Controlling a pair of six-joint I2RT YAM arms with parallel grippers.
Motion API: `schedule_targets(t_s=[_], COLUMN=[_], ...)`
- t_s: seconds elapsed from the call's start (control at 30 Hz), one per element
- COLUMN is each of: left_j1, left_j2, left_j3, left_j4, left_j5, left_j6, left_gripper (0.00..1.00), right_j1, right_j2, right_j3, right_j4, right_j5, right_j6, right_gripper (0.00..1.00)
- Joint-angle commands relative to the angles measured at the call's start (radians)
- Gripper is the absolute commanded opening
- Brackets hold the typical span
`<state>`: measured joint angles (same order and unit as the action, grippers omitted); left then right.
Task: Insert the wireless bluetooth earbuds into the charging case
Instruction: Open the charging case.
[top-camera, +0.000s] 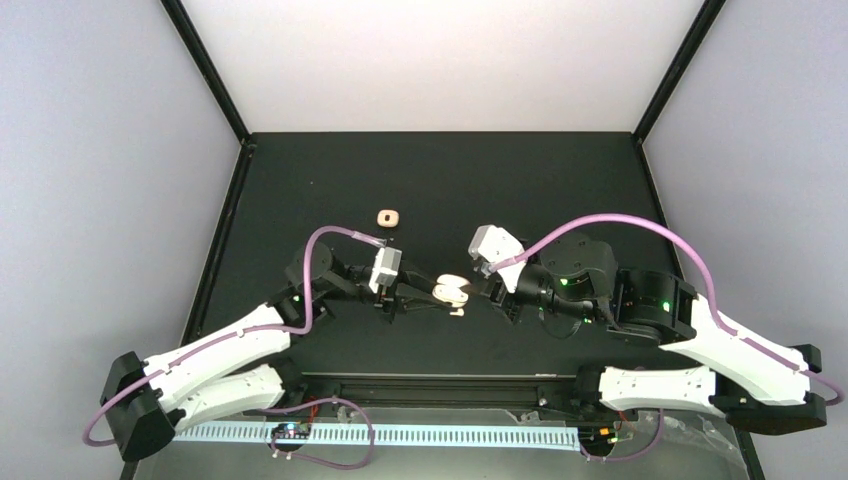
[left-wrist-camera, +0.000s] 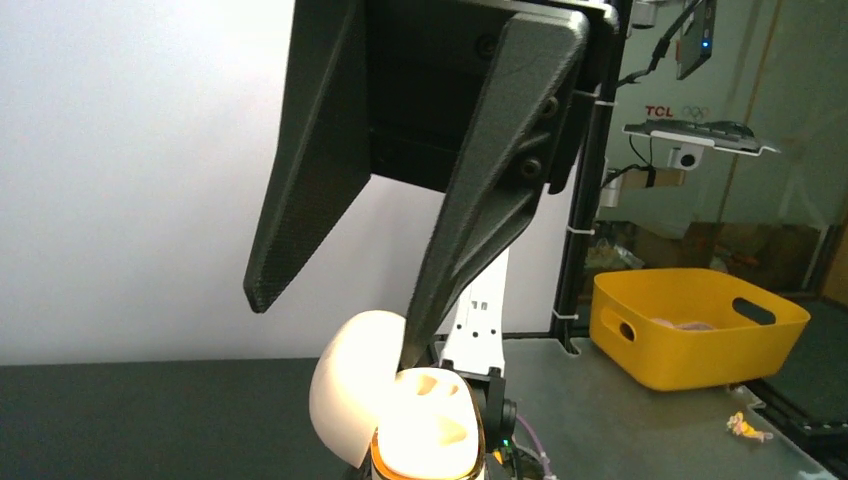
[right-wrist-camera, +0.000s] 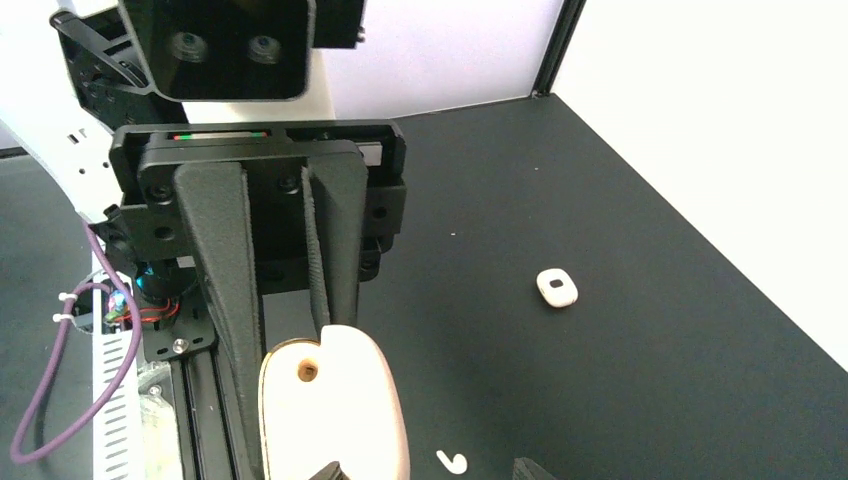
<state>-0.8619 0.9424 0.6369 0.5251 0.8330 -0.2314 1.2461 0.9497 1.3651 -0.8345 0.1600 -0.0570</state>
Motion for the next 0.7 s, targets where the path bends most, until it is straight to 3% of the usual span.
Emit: schedule_targets(t_s=[0.0, 0.27, 0.67], left_j1=[-0.015, -0.026, -0.026], left_j2=[-0.04, -0.077, -0.097], left_j3=[0.0, 0.006, -0.011], left_j4=[0.012, -0.049, -0.087], left_j5=[-0.031, -0.052, -0.13], left_j6=[0.069, 0.136, 0.111], left_gripper=[0.01, 0.02, 0.01], right_j1=[0.005, 0.005, 0.005], right_j2=[0.002, 0.009, -0.007], right_j3=[0.032, 0.041, 0.056], right_j4=[0.018, 0.03, 0.041], right_j5=[0.026, 0.013, -0.07], right_j6=[0.027, 0.058, 0.082], right_gripper=[0.42, 0.43, 0.51])
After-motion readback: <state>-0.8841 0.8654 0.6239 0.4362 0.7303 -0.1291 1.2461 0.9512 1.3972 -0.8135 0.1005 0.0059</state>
